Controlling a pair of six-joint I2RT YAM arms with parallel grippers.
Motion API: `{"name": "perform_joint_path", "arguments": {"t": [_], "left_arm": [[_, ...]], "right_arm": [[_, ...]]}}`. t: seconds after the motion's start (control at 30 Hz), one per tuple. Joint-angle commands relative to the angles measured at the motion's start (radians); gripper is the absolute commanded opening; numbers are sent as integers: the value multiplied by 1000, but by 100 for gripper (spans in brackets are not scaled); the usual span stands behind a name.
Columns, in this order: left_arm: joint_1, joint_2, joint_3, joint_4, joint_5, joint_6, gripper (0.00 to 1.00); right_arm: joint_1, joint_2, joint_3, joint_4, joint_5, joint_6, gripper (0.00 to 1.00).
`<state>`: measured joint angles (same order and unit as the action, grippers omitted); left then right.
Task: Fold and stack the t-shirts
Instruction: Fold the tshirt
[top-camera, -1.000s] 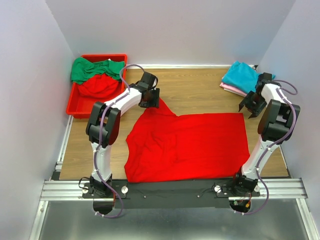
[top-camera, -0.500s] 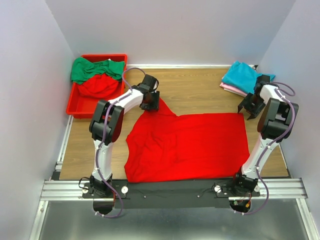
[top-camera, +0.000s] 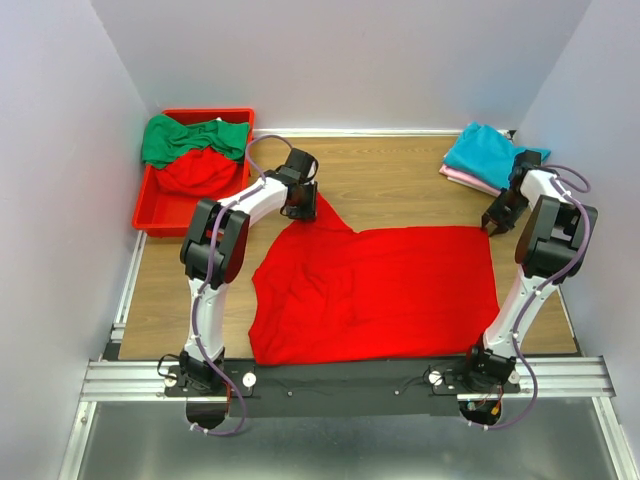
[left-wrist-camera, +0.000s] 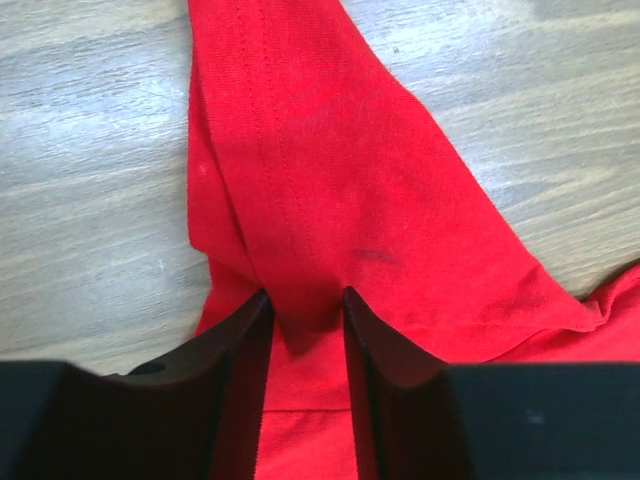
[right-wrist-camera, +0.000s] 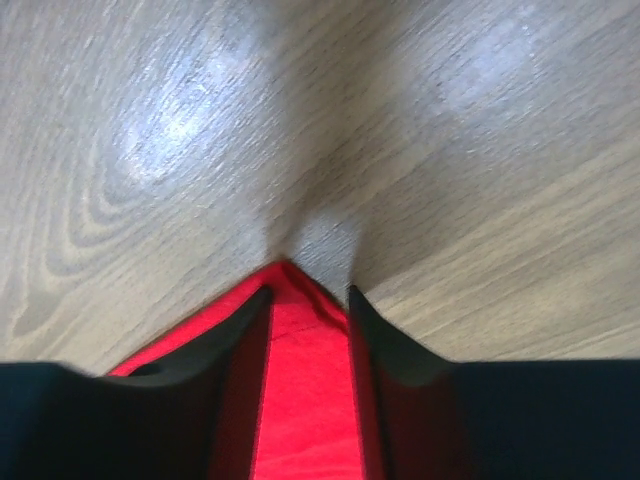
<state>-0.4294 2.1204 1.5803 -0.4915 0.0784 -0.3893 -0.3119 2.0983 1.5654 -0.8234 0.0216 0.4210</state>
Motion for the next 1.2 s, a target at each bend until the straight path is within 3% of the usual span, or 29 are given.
{"name": "perform_joint_path", "arguments": {"t": [0.0, 0.1, 0.3, 0.4, 0.83, 0.97, 1.03, 1.17], "left_arm": [[-3, 29, 15, 4, 43, -3, 38], [-3, 30, 14, 10, 58, -6, 29], [-3, 19, 43, -10, 46, -10, 31], [-3, 15, 64, -36, 29, -6, 37], [-3, 7, 49, -56, 18, -3, 38], [-3, 1, 34, -55, -8, 3, 29], [-3, -4, 30, -56, -15, 4, 10], [-3, -14, 20, -58, -20, 1, 5]], "right_arm": [[-3, 68, -10, 40, -61, -5, 34], [-3, 65, -19, 41, -64, -7, 25], [-3, 55, -24, 40, -63, -11, 13], [-3, 49, -24, 40, -63, -13, 13], [-3, 43, -44, 40, -71, -19, 13], [-4, 37, -42, 40, -71, -21, 13], [-3, 37, -42, 40, -72, -22, 13], [-3, 37, -41, 40, -77, -22, 7]]}}
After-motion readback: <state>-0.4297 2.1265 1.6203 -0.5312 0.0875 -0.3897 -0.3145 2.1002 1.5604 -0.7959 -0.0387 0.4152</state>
